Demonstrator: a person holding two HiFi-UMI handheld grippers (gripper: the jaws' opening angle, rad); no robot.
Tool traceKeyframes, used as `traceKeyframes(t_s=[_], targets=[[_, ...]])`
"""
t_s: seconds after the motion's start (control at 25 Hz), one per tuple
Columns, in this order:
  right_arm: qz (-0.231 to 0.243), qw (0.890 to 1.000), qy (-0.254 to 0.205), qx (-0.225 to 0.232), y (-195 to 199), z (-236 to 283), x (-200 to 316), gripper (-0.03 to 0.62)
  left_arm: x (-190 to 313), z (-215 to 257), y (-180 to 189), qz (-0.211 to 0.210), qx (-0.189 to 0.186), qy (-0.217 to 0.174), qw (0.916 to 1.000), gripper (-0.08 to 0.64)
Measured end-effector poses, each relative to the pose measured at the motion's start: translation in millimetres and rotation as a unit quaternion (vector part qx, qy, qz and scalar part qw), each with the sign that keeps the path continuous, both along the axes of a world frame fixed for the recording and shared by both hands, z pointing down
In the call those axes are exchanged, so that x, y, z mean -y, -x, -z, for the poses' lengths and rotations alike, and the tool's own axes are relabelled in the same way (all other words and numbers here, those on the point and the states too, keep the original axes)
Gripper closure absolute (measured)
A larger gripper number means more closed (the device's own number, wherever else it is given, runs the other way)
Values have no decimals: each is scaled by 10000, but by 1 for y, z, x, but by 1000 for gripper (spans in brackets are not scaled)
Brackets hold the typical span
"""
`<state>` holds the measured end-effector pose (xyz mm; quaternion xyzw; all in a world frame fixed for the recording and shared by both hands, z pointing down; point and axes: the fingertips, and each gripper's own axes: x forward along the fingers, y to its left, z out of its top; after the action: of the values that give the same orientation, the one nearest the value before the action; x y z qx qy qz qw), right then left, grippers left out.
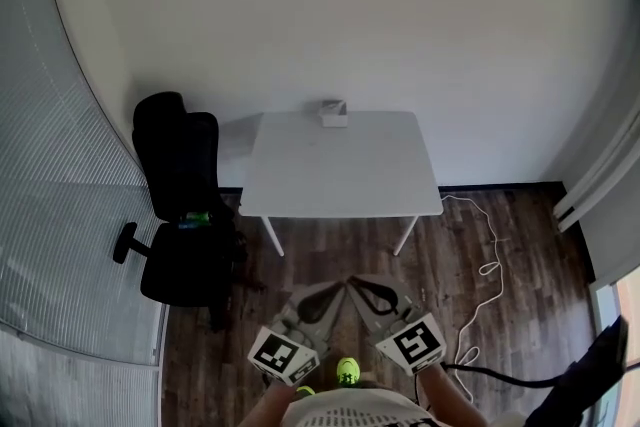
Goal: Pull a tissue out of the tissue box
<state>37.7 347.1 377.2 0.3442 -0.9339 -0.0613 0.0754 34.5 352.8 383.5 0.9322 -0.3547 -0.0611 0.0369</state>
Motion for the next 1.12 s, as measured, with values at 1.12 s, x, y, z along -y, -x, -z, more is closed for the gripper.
traceKeyframes(t_s=[1.12], targets=[[143, 9999, 36, 49, -10, -8, 97, 586, 101, -6, -10, 128, 12, -12, 9999, 571]])
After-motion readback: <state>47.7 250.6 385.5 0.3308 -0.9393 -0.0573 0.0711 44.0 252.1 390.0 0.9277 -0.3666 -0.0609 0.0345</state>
